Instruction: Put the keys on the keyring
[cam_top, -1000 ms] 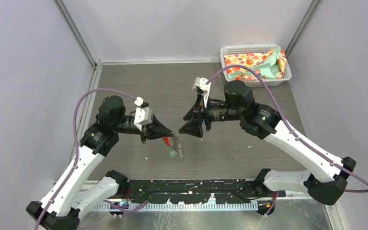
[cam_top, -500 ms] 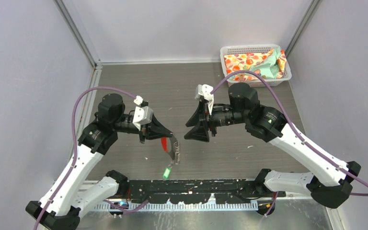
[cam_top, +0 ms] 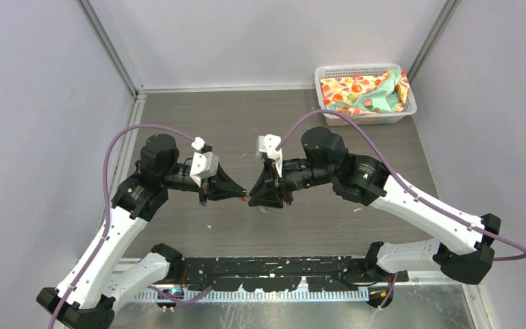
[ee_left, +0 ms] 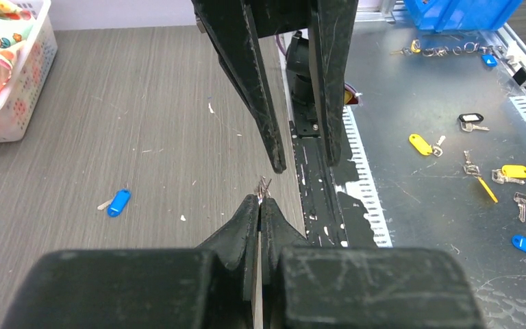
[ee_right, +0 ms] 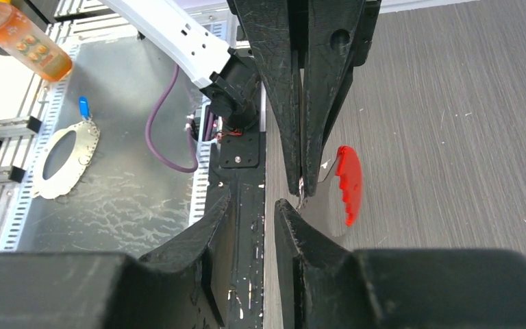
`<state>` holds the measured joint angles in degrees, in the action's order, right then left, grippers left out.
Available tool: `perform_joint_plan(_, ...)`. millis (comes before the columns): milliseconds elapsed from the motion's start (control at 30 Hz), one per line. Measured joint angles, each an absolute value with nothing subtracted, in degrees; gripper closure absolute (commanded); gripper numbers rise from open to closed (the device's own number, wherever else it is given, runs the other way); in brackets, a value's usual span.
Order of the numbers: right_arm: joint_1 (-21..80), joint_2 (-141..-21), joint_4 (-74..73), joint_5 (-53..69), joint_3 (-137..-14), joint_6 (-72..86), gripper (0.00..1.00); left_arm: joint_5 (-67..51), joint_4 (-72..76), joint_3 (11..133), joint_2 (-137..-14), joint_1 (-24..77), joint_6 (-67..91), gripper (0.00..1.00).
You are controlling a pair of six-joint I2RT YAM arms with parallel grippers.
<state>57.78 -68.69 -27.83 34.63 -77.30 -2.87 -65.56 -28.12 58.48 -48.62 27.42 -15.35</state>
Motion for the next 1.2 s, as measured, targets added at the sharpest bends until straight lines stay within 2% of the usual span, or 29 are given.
perform_joint_plan(133, 59.2, -69.4, -27.4, 32.2, -77.4, -3.6, 0.72, -65.6, -28.1, 58.5, -48.6, 27.4, -14.9, 1.0)
perform_joint_plan(433, 60.4, -70.5, -26.3, 29.8, -77.4, -4.4, 0.98, -66.3, -28.0, 59.4, -48.6, 27.4, -13.0, 1.0)
perform_joint_plan(700, 61.2, -71.1, -25.7, 29.1, -77.4, -4.4, 0.99, -67.2, -27.7, 60.1, -48.6, 27.4, -11.9, 1.0)
perform_joint_plan(733, 61.2, -71.1, -25.6, 29.0, -77.4, -4.4, 0.94, -67.2, -27.7, 60.1, -48.6, 27.4, -11.9, 1.0)
perform_joint_plan(800, 61.5, -71.1, -25.3, 28.4, -77.4, -4.4, 0.64, -67.2, -27.7, 60.1, -48.6, 27.4, -11.9, 1.0)
perform_joint_plan(900, 62.4, -70.6, -25.6, 27.9, -77.2, -4.5, 0.49, -66.4, -27.6, 60.1, -48.6, 27.2, -12.0, 1.0)
perform_joint_plan(967, 62.8, -69.1, -25.8, 27.5, -76.5, -5.2, 0.48, -66.2, -27.7, 60.1, -48.6, 27.0, -12.0, 1.0)
perform_joint_plan(1100, 62.4, -65.1, -25.7, 25.0, -75.1, -7.1, 0.6, -67.8, -28.1, 60.1, -48.5, 27.3, -11.9, 1.0)
perform_joint_plan(1200, 62.1, -63.9, -25.1, 23.6, -75.1, -8.1, 0.6, -69.0, -28.1, 60.1, -48.3, 27.4, -11.9, 1.0)
